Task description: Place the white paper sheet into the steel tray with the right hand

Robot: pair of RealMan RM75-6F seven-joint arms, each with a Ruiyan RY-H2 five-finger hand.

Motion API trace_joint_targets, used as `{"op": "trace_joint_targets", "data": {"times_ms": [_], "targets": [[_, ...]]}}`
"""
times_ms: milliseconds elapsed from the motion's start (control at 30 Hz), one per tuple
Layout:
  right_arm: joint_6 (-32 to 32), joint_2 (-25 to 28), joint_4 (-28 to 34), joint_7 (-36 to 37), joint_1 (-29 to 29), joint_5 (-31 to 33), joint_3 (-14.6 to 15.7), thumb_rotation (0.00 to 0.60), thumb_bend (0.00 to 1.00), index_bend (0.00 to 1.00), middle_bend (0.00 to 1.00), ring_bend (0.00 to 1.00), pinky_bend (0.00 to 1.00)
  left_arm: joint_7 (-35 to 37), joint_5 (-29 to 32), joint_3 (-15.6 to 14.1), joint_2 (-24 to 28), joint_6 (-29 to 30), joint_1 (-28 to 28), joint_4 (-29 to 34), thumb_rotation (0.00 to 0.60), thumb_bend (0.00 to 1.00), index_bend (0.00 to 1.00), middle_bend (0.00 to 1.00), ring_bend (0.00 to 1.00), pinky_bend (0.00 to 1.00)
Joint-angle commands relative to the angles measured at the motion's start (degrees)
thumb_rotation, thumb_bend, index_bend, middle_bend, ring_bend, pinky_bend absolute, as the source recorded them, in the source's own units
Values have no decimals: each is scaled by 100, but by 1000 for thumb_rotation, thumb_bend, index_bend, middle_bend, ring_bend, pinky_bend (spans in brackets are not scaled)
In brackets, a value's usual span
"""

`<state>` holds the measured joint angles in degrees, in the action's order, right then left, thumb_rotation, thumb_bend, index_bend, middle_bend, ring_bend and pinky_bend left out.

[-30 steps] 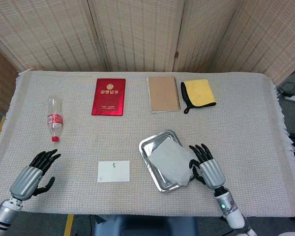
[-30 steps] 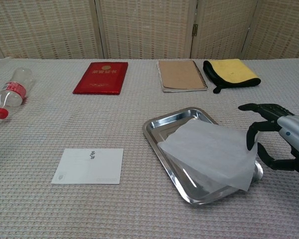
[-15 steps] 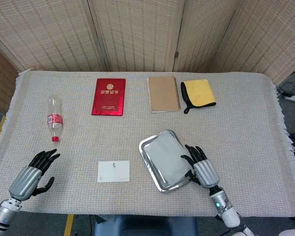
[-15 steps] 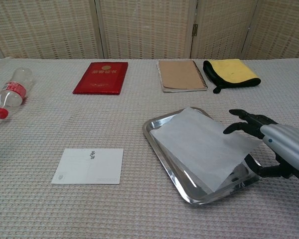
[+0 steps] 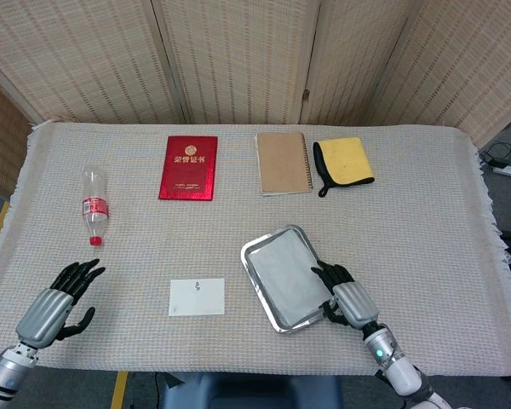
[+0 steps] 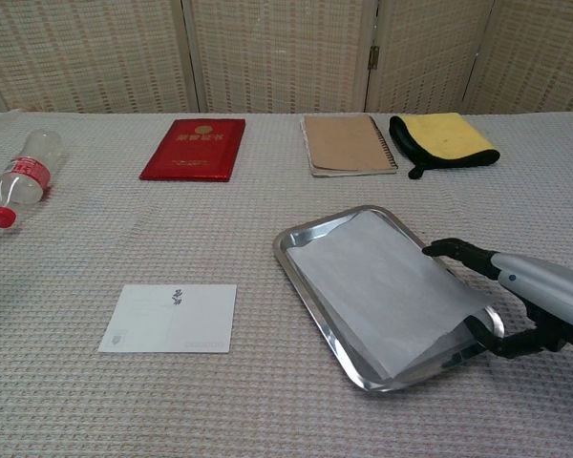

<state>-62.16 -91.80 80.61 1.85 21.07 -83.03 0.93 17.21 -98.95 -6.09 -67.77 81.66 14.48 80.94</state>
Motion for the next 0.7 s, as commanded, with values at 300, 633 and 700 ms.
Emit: {"op": "trace_joint_targets", "data": {"times_ms": [300, 633, 700], "targets": [[1198, 840, 1346, -1021, 569, 1445, -425, 600, 629, 0, 0, 0, 0, 103, -14, 6, 39, 39, 1, 7, 600, 581, 0, 0, 0, 0], [1499, 1499, 2142, -1294, 831, 1753, -371, 600, 522, 0, 0, 0, 0, 67, -44, -4, 39, 44, 1, 14, 600, 580, 0, 0, 0, 0], [1530, 1547, 2196, -1418, 893, 1856, -354, 600, 485, 0, 0, 0, 0, 40, -75, -14, 39, 54, 3, 14, 600, 580, 0, 0, 0, 0]]}}
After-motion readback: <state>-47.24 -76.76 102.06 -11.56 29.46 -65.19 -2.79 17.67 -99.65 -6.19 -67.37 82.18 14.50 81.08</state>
